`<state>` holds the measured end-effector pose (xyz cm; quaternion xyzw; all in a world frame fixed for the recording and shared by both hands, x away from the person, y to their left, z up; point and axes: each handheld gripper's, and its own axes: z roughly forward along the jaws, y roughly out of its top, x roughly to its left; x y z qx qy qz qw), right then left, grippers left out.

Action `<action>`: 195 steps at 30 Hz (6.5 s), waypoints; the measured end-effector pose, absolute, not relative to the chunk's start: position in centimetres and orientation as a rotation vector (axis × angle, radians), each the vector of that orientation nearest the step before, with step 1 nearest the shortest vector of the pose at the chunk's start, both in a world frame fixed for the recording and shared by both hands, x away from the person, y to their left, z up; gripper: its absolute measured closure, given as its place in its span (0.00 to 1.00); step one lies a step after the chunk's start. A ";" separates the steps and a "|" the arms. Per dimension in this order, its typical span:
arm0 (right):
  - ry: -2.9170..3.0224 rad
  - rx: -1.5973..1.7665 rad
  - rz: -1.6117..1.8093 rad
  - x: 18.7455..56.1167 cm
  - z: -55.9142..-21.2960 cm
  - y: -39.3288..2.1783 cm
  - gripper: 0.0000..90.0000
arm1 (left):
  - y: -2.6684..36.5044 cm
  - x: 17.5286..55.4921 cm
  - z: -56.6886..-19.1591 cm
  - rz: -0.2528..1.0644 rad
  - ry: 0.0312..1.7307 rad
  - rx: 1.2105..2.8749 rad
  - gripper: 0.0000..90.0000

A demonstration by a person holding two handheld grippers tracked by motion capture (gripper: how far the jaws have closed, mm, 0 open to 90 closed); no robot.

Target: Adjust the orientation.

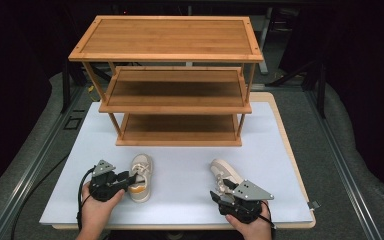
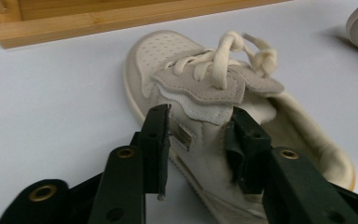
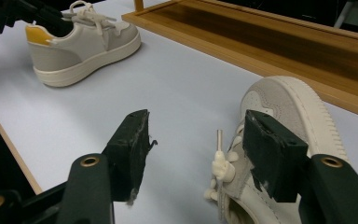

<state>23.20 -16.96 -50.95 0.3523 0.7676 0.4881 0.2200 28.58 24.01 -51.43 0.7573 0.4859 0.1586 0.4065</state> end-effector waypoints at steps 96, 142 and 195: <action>1.965 1.461 1.349 29.7 -51.5 -27.7 0.50 | 24.5 27.6 -51.6 0.359 1.188 1.844 0.50; 2.073 1.387 1.049 29.7 -51.0 -22.8 0.88 | 21.9 29.1 -52.6 0.273 1.224 1.765 0.66; 1.988 1.361 1.410 26.9 -49.9 -17.2 0.67 | 17.8 28.0 -51.6 0.174 1.058 1.732 0.54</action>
